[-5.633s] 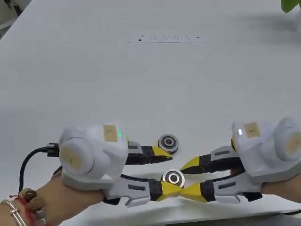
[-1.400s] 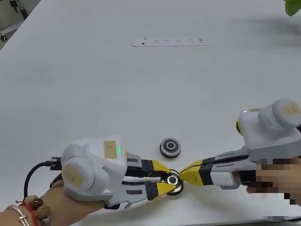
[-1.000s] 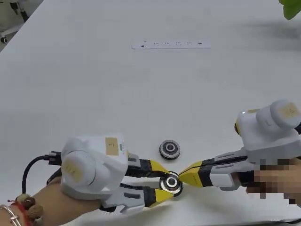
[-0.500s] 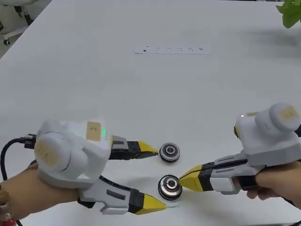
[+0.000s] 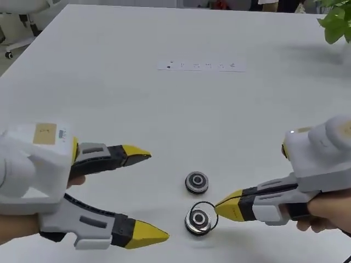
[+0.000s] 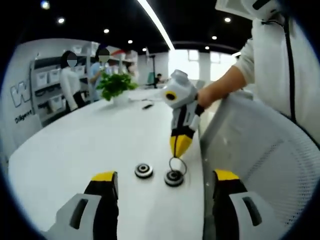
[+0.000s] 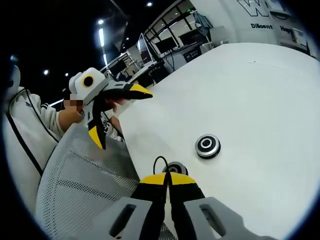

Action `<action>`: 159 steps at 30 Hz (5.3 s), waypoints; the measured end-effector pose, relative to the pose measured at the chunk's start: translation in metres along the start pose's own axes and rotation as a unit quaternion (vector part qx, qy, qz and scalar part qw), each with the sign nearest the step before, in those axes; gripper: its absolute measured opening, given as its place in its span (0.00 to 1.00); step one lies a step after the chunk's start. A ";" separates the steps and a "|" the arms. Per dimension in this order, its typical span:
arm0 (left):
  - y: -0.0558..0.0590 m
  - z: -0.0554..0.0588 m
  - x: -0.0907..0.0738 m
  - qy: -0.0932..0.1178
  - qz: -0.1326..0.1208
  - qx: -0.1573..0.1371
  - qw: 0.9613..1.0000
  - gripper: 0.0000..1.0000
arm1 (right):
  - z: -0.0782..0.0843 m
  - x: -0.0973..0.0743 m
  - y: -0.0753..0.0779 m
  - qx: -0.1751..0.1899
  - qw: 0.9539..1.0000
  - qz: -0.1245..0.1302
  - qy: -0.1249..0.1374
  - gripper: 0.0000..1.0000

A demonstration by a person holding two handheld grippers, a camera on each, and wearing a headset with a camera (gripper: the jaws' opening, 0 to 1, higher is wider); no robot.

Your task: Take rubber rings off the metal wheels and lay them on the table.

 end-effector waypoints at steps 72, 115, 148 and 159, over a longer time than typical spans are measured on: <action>0.003 0.043 -0.036 -0.011 -0.074 -0.074 0.995 1.00 | -0.064 0.017 -0.036 -0.044 0.998 -0.035 0.019 0.00; 0.008 0.039 -0.033 -0.002 -0.064 -0.079 0.995 1.00 | -0.031 0.086 -0.015 -0.051 0.995 -0.033 -0.081 0.00; 0.010 0.041 -0.034 0.002 -0.067 -0.087 0.994 0.99 | -0.020 0.100 0.006 -0.030 0.995 0.001 -0.096 0.00; 0.010 0.042 -0.035 0.001 -0.069 -0.088 0.994 0.98 | -0.019 0.101 0.008 -0.035 0.995 0.006 -0.097 0.00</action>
Point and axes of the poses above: the centre of the closed fingertips' face, and the gripper's own axes: x roughly forward along the fingers, y roughly to its right, z roughly out of its underside, the point moved 2 cm from there along -x, roughly backward along the fingers, and after that the axes turned 3 degrees about -x, right-handed, at the moved point
